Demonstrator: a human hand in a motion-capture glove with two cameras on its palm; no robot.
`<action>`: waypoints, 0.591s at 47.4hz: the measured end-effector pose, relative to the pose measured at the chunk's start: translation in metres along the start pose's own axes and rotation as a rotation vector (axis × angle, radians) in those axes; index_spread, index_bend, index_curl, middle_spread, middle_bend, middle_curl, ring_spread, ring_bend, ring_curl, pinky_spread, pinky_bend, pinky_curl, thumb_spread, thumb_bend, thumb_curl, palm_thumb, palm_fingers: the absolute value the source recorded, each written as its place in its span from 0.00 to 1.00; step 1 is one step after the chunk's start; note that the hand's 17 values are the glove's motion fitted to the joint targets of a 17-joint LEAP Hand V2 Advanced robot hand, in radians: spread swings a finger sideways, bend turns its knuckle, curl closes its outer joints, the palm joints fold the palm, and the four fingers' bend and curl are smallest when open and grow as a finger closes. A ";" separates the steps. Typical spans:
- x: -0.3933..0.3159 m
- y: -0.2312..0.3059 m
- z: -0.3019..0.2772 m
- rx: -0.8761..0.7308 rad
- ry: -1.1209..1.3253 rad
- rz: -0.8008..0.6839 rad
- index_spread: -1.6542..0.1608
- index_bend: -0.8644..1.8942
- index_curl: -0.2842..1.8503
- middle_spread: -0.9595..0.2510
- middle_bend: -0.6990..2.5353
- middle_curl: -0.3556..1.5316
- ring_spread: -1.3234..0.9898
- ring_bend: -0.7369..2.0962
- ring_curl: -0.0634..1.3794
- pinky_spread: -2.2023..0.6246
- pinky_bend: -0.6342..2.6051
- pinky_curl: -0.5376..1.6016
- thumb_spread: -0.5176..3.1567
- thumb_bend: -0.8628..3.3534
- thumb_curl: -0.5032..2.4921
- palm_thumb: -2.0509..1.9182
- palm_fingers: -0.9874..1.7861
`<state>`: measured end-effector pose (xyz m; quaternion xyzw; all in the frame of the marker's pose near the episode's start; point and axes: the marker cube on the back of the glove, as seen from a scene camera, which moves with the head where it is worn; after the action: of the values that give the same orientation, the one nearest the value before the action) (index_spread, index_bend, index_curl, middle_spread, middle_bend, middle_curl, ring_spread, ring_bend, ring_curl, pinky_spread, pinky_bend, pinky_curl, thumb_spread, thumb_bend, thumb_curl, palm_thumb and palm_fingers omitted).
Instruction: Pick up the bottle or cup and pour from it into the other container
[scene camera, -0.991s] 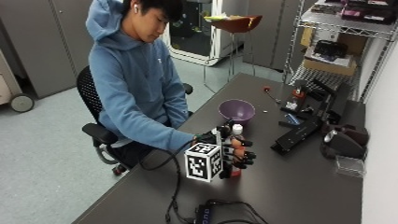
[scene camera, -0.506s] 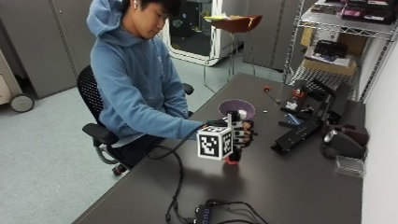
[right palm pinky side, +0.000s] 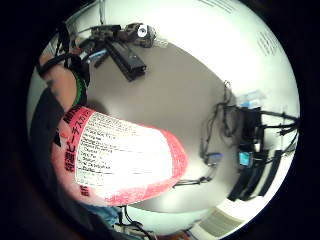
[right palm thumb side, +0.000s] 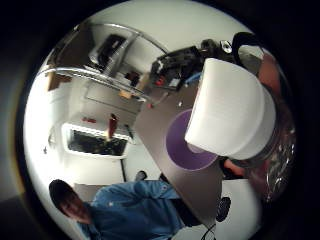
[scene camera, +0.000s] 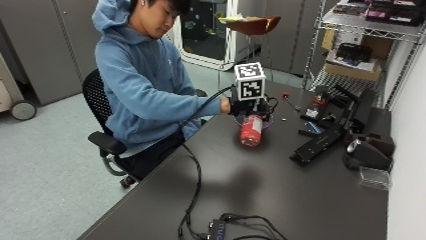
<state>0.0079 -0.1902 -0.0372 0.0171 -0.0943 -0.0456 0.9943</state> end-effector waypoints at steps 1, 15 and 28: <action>-0.005 -0.001 0.001 -0.014 0.046 -0.013 0.86 0.37 0.34 0.76 0.30 0.43 0.52 0.41 0.33 0.78 0.27 0.41 0.21 0.20 0.38 0.80 0.76; -0.065 -0.017 0.019 -0.167 0.727 -0.158 0.86 0.38 0.35 0.75 0.30 0.44 0.52 0.41 0.34 0.78 0.27 0.41 0.20 0.20 0.39 0.79 0.76; -0.108 -0.022 0.055 -0.247 1.001 -0.218 0.85 0.37 0.35 0.74 0.29 0.45 0.51 0.40 0.34 0.77 0.26 0.42 0.20 0.20 0.40 0.79 0.76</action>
<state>-0.1096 -0.2036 -0.0045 -0.0710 0.4007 -0.1457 0.9017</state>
